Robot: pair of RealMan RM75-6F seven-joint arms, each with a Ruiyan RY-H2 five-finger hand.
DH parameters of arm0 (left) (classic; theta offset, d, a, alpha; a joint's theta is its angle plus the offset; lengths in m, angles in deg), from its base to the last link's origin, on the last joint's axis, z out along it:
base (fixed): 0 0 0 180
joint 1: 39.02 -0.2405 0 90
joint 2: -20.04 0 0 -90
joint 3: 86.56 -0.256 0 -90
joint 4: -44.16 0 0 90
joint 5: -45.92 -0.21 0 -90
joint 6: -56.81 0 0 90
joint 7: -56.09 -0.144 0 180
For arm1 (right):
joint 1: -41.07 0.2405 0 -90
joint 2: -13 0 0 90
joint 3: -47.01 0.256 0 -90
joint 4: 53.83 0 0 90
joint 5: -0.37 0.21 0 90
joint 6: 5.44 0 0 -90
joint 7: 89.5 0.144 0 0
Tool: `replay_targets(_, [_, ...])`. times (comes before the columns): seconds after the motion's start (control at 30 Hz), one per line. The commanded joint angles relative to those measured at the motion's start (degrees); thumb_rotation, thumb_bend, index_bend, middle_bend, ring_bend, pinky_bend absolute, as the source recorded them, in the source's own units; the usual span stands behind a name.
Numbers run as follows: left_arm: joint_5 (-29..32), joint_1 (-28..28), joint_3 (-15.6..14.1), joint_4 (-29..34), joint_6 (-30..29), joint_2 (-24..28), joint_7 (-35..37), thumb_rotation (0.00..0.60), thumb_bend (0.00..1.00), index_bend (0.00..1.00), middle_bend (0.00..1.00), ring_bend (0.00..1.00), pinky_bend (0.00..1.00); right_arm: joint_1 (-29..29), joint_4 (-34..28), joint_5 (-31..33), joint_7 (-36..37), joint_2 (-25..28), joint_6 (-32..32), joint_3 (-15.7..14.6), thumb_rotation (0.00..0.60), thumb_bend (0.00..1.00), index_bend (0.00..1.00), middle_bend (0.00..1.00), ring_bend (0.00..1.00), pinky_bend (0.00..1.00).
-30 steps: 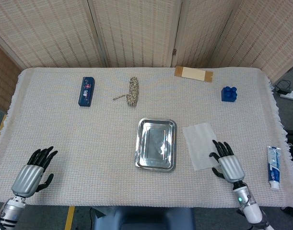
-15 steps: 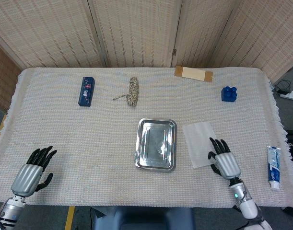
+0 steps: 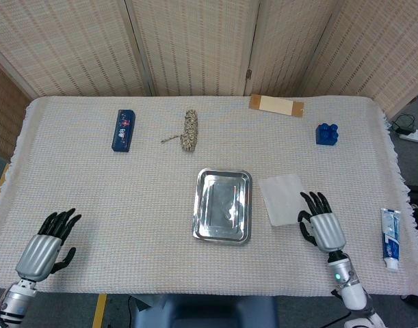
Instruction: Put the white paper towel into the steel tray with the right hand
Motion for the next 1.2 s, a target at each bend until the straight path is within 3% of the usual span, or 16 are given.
replay_targets(0.03, [-0.1, 0.0, 0.0, 0.1, -0.1, 0.0, 0.0, 0.600, 0.53, 0.00, 0.00, 0.00, 0.00, 0.9, -2.4, 1.0, 1.0, 1.1, -1.9, 2.4, 0.600, 0.58, 0.62, 0.12, 0.00, 0.00])
replay_targets(0.37, [-0.2, 0.0, -0.3, 0.5, 0.3, 0.2, 0.0, 0.600, 0.53, 0.00, 0.00, 0.00, 0.00, 5.0, -9.7, 3.2, -0.7, 1.2, -8.0, 10.6, 0.600, 0.58, 0.62, 0.13, 0.00, 0.00])
replay_targets(0.93, [0.5, 0.2, 0.1, 0.3, 0.6, 0.6, 2.1, 0.600, 0.53, 0.00, 0.00, 0.00, 0.00, 20.4, -6.2, 9.5, -4.1, -2.9, -0.5, 22.0, 0.600, 0.58, 0.62, 0.13, 0.00, 0.00])
replay_targets(1.07, [1.5, 0.5, 0.5, -0.2, 1.4, 1.0, 3.9, 0.600, 0.53, 0.00, 0.00, 0.00, 0.00, 22.9, -5.8, 9.6, -4.3, -4.1, -0.6, 22.5, 0.600, 0.58, 0.62, 0.13, 0.00, 0.00])
replay_targets(1.2, [1.8, 0.6, 0.7, -0.5, 1.6, 1.3, 5.1, 0.600, 0.53, 0.00, 0.00, 0.00, 0.00, 23.1, -6.8, 8.2, -2.7, -4.9, 0.7, 19.1, 0.600, 0.58, 0.62, 0.13, 0.00, 0.00])
